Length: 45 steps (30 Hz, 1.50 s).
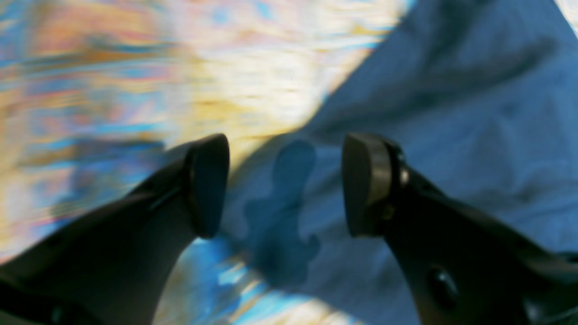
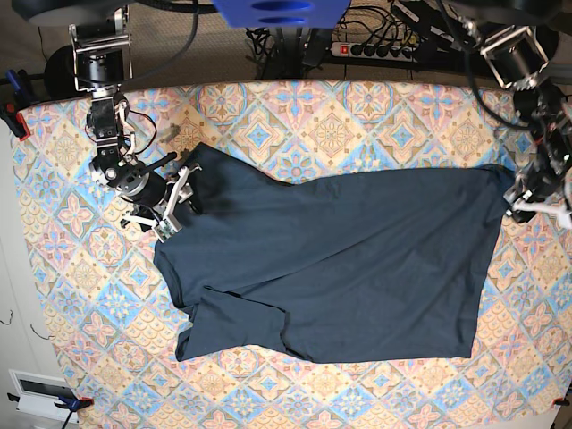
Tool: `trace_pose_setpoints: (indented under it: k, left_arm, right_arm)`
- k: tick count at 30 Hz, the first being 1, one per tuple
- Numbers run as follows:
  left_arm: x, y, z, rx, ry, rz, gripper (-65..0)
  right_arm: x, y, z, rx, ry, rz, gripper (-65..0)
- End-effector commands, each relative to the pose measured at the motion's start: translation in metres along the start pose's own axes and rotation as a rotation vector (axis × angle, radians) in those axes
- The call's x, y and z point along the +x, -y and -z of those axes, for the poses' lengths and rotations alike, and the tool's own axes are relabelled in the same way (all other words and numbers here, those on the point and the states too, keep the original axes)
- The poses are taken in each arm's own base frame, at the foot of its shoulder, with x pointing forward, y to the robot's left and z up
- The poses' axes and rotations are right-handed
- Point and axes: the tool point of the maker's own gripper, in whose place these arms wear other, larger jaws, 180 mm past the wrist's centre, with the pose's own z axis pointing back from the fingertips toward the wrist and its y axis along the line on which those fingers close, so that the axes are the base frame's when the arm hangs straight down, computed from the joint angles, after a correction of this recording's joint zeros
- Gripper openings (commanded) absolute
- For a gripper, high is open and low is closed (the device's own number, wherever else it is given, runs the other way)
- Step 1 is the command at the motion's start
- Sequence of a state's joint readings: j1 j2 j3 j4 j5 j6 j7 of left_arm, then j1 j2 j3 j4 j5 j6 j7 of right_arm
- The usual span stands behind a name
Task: Layout the t-shirt on the table in an organized manner, then fold the t-shirt properly
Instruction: 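Regrasp the shirt edge with the right gripper near the left gripper's side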
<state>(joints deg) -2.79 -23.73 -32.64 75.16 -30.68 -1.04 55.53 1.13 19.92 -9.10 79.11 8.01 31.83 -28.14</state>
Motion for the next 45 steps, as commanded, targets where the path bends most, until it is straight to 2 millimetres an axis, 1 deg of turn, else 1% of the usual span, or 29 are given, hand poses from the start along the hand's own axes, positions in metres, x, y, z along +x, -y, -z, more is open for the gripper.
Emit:
trace_pose_setpoints:
  k: [1, 3, 5, 6, 7, 8, 9, 10, 11, 12, 13, 14, 16, 19, 22, 24, 27, 31, 32, 36, 38, 40, 42, 45]
  left_arm:
    - [0.01, 0.002, 0.007, 0.014, 0.005, 0.017, -26.7]
    - [-0.007, 0.015, 0.028, 0.019, -0.066, 0.047, -27.0]
    - [-0.017, 0.025, 0.043, 0.024, -0.084, 0.099, -27.1]
    - [-0.023, 0.029, 0.048, 0.022, -0.087, 0.125, -27.3]
    - [-0.025, 0.036, 0.052, 0.015, -0.08, 0.153, -28.0]
    - [-0.025, 0.043, 0.055, 0.003, -0.068, 0.181, -30.6]
    - [-0.024, 0.049, 0.056, -0.007, -0.052, 0.2, -34.6]
    - [-0.023, 0.054, 0.057, -0.018, -0.035, 0.211, -40.6]
    - [-0.018, 0.056, 0.057, -0.023, -0.008, 0.212, -47.9]
    - [-0.01, 0.058, 0.057, -0.026, 0.031, 0.205, -55.2]
    - [0.003, 0.061, 0.056, -0.033, 0.074, 0.194, -63.1]
    - [0.014, 0.061, 0.055, -0.031, 0.11, 0.178, -65.0]
    - [0.032, 0.054, 0.051, -0.016, 0.174, 0.136, -65.0]
    - [0.062, 0.029, 0.041, 0.045, 0.283, 0.026, -65.0]
    - [0.077, 0.018, 0.036, 0.082, 0.323, -0.022, -65.0]
    - [0.084, 0.004, 0.031, 0.107, 0.346, -0.066, -65.0]
    - [0.102, -0.009, 0.022, 0.12, 0.394, -0.14, -65.0]
    - [0.1, -0.012, 0.022, 0.131, 0.387, -0.136, -65.0]
    - [0.097, -0.016, 0.022, 0.146, 0.379, -0.119, -65.0]
    - [0.088, -0.019, 0.024, 0.177, 0.362, -0.074, -64.9]
    - [0.081, -0.013, 0.028, 0.172, 0.348, -0.068, -60.5]
    - [0.078, -0.008, 0.03, 0.167, 0.338, -0.044, -53.4]
    - [0.07, -0.003, 0.033, 0.161, 0.319, -0.012, -47.6]
    - [0.065, 0.003, 0.036, 0.153, 0.307, 0.016, -43.5]
  right_arm:
    - [0.02, 0.01, -0.004, -0.019, 0.056, -0.015, -35.4]
    - [0.02, 0.01, -0.004, -0.019, 0.057, -0.015, -35.4]
    - [0.019, 0.009, -0.004, -0.018, 0.056, -0.015, -35.4]
    - [0.019, 0.009, -0.004, -0.018, 0.056, -0.015, -35.4]
    - [0.019, 0.009, -0.004, -0.018, 0.056, -0.015, -35.4]
    - [0.019, 0.009, -0.004, -0.017, 0.055, -0.014, -35.4]
    - [0.019, 0.009, -0.004, -0.017, 0.055, -0.014, -35.4]
    - [0.019, 0.009, -0.004, -0.017, 0.055, -0.014, -35.4]
    - [0.018, 0.009, -0.004, -0.017, 0.054, -0.014, -35.4]
    - [0.018, 0.009, -0.004, -0.017, 0.054, -0.014, -35.4]
    - [0.018, 0.009, -0.004, -0.017, 0.054, -0.014, -35.4]
    - [0.018, 0.009, -0.004, -0.017, 0.054, -0.014, -35.4]
    - [0.018, 0.009, -0.004, -0.017, 0.054, -0.014, -35.4]
    - [0.018, 0.009, -0.004, -0.017, 0.054, -0.014, -35.4]
    - [0.019, 0.009, -0.004, -0.017, 0.055, -0.014, -35.4]
    - [0.019, 0.009, -0.004, -0.018, 0.056, -0.015, -35.4]
    - [0.02, 0.01, -0.004, -0.019, 0.057, -0.016, -35.4]
    - [0.018, 0.008, -0.004, -0.015, 0.055, -0.015, -35.4]
    - [0.022, 0.007, -0.005, -0.014, 0.062, -0.022, -35.2]
    - [0.048, 0.002, -0.014, -0.014, 0.116, -0.074, -35.0]
    - [0.049, -0.001, -0.017, -0.016, 0.094, -0.089, -34.9]
    - [0.048, 0.001, -0.021, -0.026, 0.063, -0.098, -34.9]
    - [0.048, 0.003, -0.023, -0.034, 0.048, -0.094, -34.9]
    - [0.053, 0.004, -0.027, -0.016, 0.069, -0.012, -34.9]
